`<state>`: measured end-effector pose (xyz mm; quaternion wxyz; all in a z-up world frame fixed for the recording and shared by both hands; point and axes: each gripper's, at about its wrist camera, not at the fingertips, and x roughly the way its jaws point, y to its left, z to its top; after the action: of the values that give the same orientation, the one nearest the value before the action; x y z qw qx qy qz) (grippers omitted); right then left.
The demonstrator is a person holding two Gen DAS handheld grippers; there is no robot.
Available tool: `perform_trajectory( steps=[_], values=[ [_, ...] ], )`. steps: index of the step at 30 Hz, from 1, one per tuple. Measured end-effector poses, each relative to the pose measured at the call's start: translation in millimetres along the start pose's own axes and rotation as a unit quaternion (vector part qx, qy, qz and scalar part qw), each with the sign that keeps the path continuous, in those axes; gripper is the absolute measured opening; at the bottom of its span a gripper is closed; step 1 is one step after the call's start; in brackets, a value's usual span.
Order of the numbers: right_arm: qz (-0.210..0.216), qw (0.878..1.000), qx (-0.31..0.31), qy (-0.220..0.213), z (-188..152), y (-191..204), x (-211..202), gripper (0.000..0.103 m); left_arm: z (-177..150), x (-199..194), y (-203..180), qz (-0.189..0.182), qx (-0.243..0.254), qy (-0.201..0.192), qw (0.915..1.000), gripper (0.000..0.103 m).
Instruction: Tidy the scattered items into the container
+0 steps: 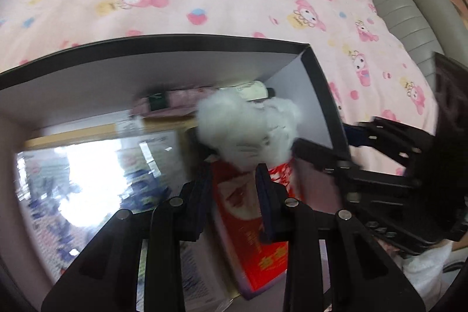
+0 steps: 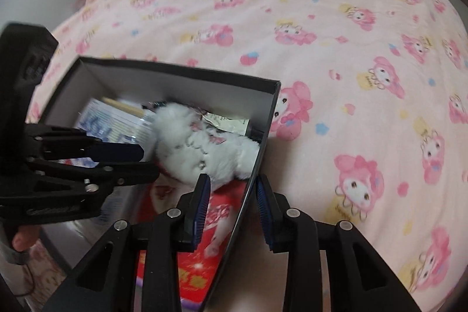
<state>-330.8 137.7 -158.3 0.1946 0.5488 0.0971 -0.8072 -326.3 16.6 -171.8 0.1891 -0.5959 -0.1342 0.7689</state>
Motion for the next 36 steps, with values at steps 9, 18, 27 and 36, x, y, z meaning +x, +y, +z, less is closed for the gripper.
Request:
perform_trajectory(
  steps=[9, 18, 27, 36],
  values=[
    [-0.005, 1.0, 0.019, -0.015, -4, -19, 21, 0.029, 4, 1, 2, -0.016, -0.018, -0.007, 0.9997, 0.028],
    [0.048, 0.995, 0.08, -0.037, -5, -28, -13, 0.029, 8, -20, -6, -0.006, -0.047, -0.07, 0.9964, 0.026],
    [0.018, 0.994, 0.093, -0.059, 9, -32, -1, 0.03, 1, -25, 0, -0.038, -0.062, -0.099, 0.9924, 0.023],
    [-0.017, 0.969, 0.152, -0.192, -33, 2, -120, 0.045, -41, -132, -63, 0.042, 0.034, -0.229, 0.9719, 0.056]
  ],
)
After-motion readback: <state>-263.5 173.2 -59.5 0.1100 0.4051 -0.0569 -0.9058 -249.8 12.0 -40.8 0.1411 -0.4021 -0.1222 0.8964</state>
